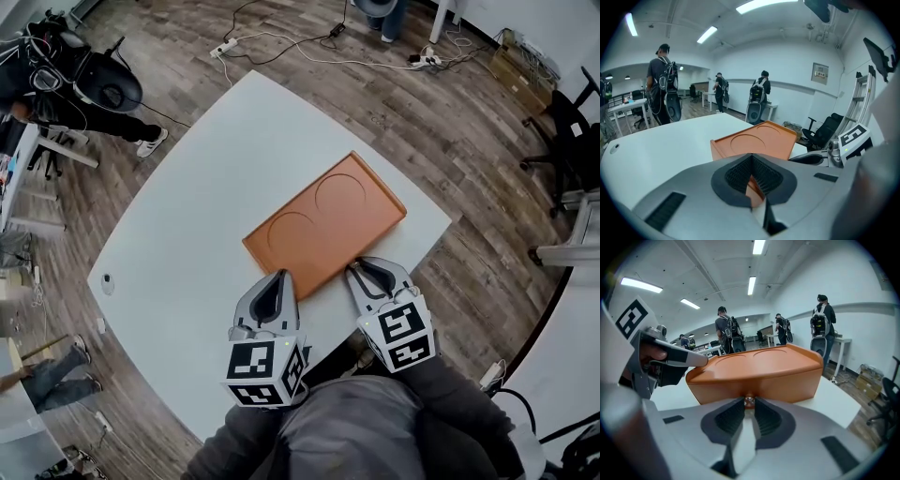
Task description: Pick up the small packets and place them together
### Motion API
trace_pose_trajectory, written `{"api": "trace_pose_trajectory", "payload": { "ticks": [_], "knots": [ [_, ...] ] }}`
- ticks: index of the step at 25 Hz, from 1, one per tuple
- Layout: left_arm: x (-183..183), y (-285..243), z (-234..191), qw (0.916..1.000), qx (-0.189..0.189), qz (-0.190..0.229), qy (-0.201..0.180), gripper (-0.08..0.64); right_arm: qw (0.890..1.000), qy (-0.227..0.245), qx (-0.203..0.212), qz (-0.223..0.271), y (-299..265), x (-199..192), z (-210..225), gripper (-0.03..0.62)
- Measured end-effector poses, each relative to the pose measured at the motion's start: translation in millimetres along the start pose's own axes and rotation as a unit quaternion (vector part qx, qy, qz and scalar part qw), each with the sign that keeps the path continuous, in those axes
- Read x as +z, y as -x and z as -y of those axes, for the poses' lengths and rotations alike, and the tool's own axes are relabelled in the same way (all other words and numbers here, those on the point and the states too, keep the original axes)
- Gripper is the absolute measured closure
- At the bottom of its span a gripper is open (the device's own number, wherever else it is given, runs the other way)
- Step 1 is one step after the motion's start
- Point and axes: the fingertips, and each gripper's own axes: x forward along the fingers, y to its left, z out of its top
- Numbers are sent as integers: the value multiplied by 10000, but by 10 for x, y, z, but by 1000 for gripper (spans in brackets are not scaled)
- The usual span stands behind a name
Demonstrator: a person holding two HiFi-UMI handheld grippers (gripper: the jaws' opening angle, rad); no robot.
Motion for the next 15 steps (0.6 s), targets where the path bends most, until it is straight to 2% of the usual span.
{"api": "trace_pose_trajectory", "payload": {
  "ticks": [11,15],
  "knots": [
    [87,-165,-54,9994,-132,-213,-242,563,9999,-107,53,62,164,-105,-16,520],
    [91,-204,-35,9987,-93,-256,-441,563,9998,-156,35,141,277,-180,-6,520]
  ]
}}
